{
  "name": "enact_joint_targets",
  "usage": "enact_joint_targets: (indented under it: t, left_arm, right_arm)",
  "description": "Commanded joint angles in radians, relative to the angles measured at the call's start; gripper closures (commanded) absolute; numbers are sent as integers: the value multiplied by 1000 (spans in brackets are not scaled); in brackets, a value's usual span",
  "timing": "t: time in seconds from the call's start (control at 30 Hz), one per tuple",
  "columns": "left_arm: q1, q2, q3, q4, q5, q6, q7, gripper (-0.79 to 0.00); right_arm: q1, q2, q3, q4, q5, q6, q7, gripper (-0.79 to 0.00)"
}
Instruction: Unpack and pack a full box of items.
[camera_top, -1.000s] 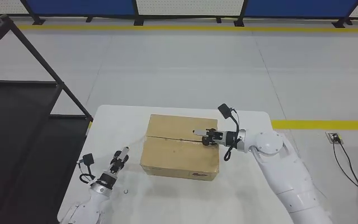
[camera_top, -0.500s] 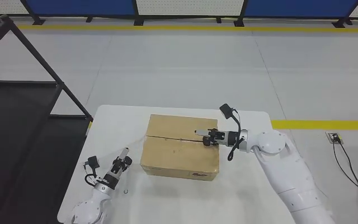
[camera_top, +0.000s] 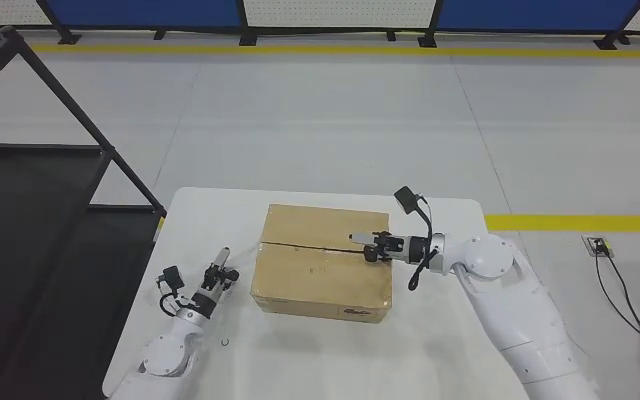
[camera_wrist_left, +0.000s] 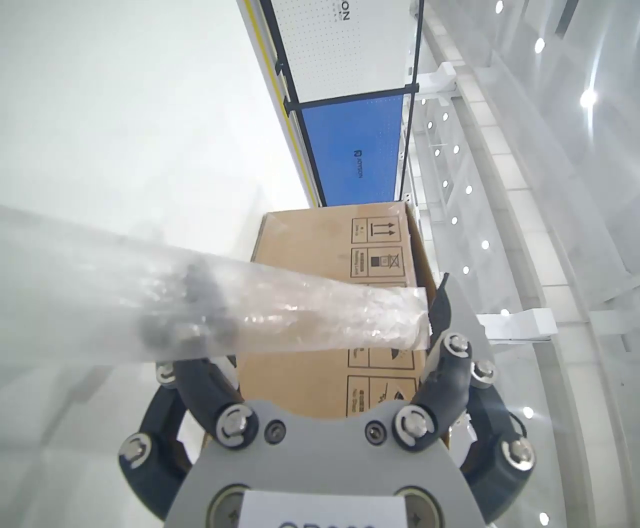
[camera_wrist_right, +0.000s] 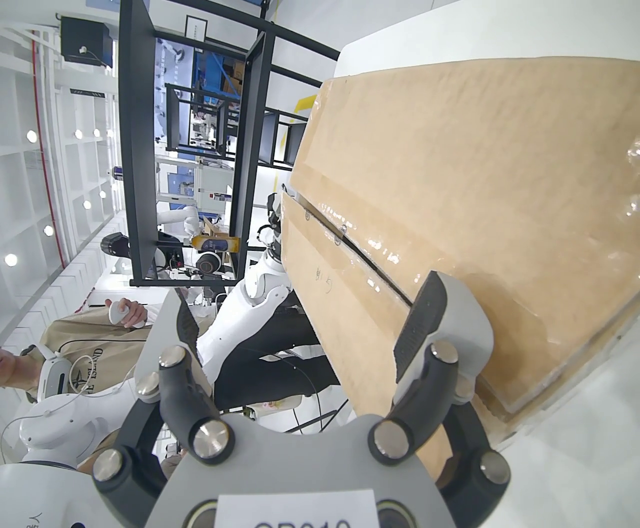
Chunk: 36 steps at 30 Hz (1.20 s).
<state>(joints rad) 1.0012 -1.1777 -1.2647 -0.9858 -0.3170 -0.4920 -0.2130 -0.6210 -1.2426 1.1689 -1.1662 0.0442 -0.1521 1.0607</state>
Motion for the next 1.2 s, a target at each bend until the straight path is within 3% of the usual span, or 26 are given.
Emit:
enact_joint_targets:
  t: [0.0,0.13,0.37,0.67,0.93,1.17]
  left_arm:
    - [-17,-4,-9,16,-25,-30,9,-785]
    - [-27,-2,-38,-1,2,-82,43,-785]
    - [-19,12,-115,-134,66,-101,68,-785]
    - [23,23,-171,-411,235,-43,101,-785]
    - [53,16,-128,-590,403,73,131,-785]
    - [36,5,-52,-679,508,152,111,-785]
  right_arm:
    - [-1,1,-3,-5,-2,7,-3,-785]
    - [-1,3,-6,-11,-3,15,-7,-785]
    - [1,6,-13,-13,0,14,-11,-785]
    - [-17,14,5,-22,3,14,-49,-785]
    - [-52,27,33,-59,4,16,-58,-785]
    - [-72,37,48,-80,5,14,-60,-785]
